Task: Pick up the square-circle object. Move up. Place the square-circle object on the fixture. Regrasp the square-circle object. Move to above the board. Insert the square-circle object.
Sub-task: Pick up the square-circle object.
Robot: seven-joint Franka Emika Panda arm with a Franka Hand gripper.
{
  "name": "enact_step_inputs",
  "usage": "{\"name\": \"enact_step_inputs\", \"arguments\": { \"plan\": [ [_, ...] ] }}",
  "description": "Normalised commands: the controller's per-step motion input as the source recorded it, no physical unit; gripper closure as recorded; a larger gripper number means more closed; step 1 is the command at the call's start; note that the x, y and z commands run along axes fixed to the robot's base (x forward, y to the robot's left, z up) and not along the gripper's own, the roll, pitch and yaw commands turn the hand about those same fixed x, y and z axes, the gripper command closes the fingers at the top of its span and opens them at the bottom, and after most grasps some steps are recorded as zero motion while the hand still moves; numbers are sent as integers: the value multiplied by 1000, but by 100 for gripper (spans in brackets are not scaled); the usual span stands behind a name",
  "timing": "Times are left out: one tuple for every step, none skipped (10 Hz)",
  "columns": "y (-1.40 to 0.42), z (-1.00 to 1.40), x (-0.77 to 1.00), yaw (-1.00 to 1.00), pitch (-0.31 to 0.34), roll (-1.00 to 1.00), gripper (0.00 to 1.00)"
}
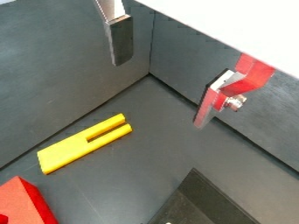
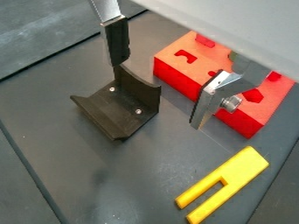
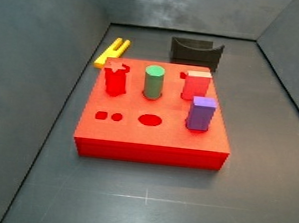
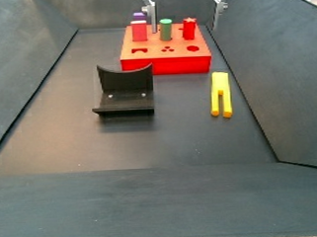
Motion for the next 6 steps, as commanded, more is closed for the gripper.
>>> {"name": "enact_step_inputs", "arguments": {
  "plan": [
    [37, -803, -549, -257, -176, -116, 0],
    [49, -1000, -571, -483, 0, -84, 0],
    [0, -1000, -540, -463, 0, -116, 0],
    [0, -966, -614, -526, 0, -139, 0],
    [57, -874, -663, -471, -9, -187, 0],
    [229, -829, -449, -243, -34, -201, 0]
  ]
}}
